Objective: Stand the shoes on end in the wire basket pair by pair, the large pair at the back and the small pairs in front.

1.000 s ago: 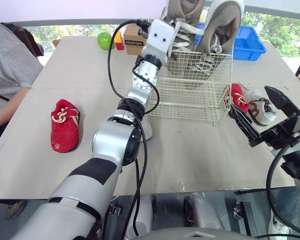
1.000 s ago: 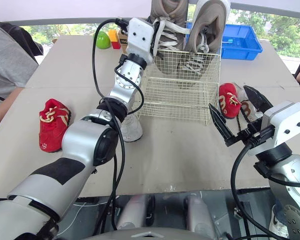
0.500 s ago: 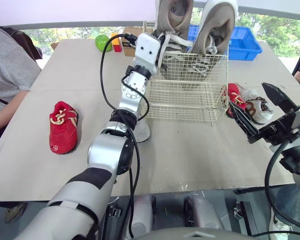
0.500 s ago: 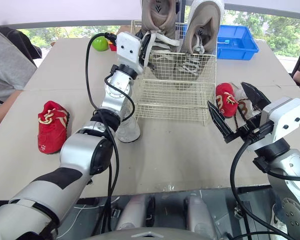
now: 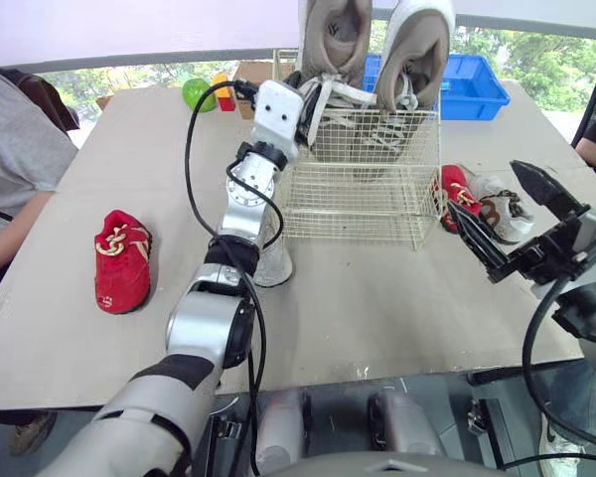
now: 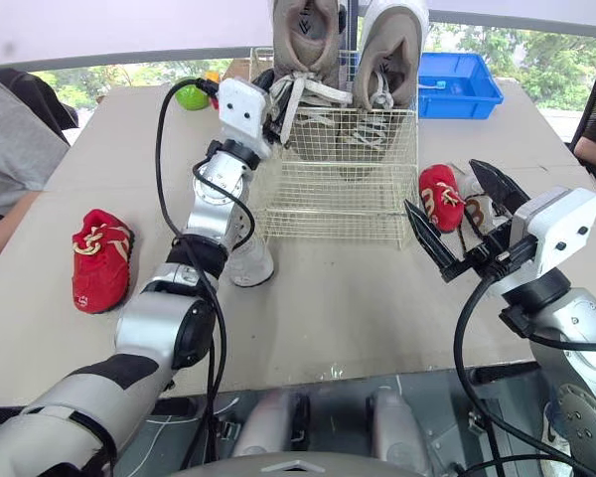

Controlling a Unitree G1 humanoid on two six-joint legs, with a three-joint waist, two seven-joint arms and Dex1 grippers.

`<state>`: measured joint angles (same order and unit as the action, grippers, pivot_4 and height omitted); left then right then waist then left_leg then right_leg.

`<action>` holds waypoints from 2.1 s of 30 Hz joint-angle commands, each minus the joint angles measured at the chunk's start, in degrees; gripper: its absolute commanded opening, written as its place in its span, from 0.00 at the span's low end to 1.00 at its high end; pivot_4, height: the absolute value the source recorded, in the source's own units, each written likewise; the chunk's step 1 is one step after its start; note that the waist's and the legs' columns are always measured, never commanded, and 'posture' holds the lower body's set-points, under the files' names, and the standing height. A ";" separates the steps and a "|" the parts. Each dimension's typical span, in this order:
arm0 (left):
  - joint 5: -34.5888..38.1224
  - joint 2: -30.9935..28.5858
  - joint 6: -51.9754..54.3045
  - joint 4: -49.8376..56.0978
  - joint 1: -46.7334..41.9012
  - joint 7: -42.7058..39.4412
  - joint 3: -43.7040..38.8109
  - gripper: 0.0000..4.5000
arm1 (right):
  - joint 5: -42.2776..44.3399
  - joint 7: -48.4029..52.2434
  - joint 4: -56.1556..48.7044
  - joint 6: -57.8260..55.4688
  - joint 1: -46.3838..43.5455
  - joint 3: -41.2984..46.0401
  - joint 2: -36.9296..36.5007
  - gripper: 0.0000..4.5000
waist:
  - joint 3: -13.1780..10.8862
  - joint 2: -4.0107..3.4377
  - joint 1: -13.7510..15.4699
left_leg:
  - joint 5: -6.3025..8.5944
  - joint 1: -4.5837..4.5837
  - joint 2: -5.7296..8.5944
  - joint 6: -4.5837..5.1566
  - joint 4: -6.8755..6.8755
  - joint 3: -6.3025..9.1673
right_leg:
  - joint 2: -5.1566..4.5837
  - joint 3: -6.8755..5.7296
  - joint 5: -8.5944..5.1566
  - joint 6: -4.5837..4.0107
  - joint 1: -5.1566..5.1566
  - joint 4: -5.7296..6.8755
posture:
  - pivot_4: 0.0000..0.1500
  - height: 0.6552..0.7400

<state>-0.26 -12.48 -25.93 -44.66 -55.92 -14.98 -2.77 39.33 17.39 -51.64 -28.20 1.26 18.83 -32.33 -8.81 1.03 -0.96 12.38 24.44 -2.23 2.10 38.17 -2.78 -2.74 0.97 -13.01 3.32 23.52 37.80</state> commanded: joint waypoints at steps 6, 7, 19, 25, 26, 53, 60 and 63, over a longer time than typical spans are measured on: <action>9.73 -3.42 22.39 26.92 13.94 -6.34 -2.11 0.99 | 0.14 1.62 1.13 1.01 -2.62 -0.68 -0.82 1.00 | 0.02 -0.04 0.31 | -0.01 -0.06 -0.01 -0.01 0.07 0.02 | -0.01 0.03 -0.08 -0.18 -0.04 0.09 | 1.00 1.00; 10.56 -3.55 24.02 28.87 14.77 -6.88 -2.06 0.99 | -0.01 1.79 1.40 1.06 -2.83 -0.85 -0.83 1.00 | 0.00 -0.01 0.39 | -0.01 -0.03 -0.01 -0.01 0.07 0.01 | -0.01 0.04 -0.08 -0.18 -0.04 0.08 | 1.00 1.00; 18.11 -3.89 37.86 47.28 18.61 -11.87 -1.25 0.99 | -1.92 4.28 5.08 1.04 -7.80 -4.22 -1.67 1.00 | -0.12 0.17 0.82 | -0.01 0.25 0.02 0.00 0.14 0.09 | -0.03 -0.05 -0.12 -0.25 0.04 -0.10 | 1.00 1.00; 28.63 -5.76 47.99 56.31 25.06 -13.43 -5.92 0.99 | -1.46 7.11 6.16 1.06 -7.81 -4.38 -2.59 1.00 | -0.12 0.16 0.17 | -0.01 0.22 0.00 0.00 0.08 0.11 | -0.02 -0.03 -0.12 -0.24 0.06 -0.10 | 1.00 1.00; 29.50 -6.23 49.15 57.67 26.23 -13.34 -6.37 0.99 | -1.38 7.68 6.54 1.11 -7.92 -4.45 -2.77 1.00 | -0.13 0.17 0.19 | -0.01 0.20 -0.01 0.00 0.07 0.12 | -0.01 -0.02 -0.12 -0.24 0.06 -0.09 | 1.00 1.00; 60.85 -12.46 87.65 71.88 48.87 10.85 -23.65 0.99 | 4.68 23.00 9.04 -1.48 -8.26 -8.61 -8.35 1.00 | -0.33 0.43 1.72 | 0.03 0.24 -0.14 0.00 -0.02 0.28 | -0.35 -0.04 -0.14 -0.29 0.16 -0.29 | 1.00 1.00; 67.69 -17.29 89.82 75.38 48.87 4.38 -21.88 0.99 | 6.59 22.64 7.30 -3.55 -2.29 -1.42 -12.56 1.00 | -0.36 0.48 1.63 | 0.04 0.28 -0.12 0.02 -0.06 0.26 | -0.41 -0.04 -0.14 -0.29 0.16 -0.41 | 1.00 1.00; 70.54 -21.00 88.48 78.67 50.92 -2.56 -22.28 0.99 | 8.60 20.05 8.77 -5.79 0.65 3.67 -12.82 1.00 | -0.37 0.48 1.63 | 0.05 0.26 -0.14 0.01 -0.21 0.21 | -0.44 -0.01 -0.14 -0.31 0.18 -0.53 | 1.00 1.00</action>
<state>67.68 -31.48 64.36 29.71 -5.38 -12.56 -24.22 45.88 39.27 -42.51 -32.71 1.31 18.22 -44.69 -9.18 1.51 0.67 12.42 24.69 -2.37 2.11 37.91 -2.56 -3.21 0.95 -13.15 3.02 23.71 37.24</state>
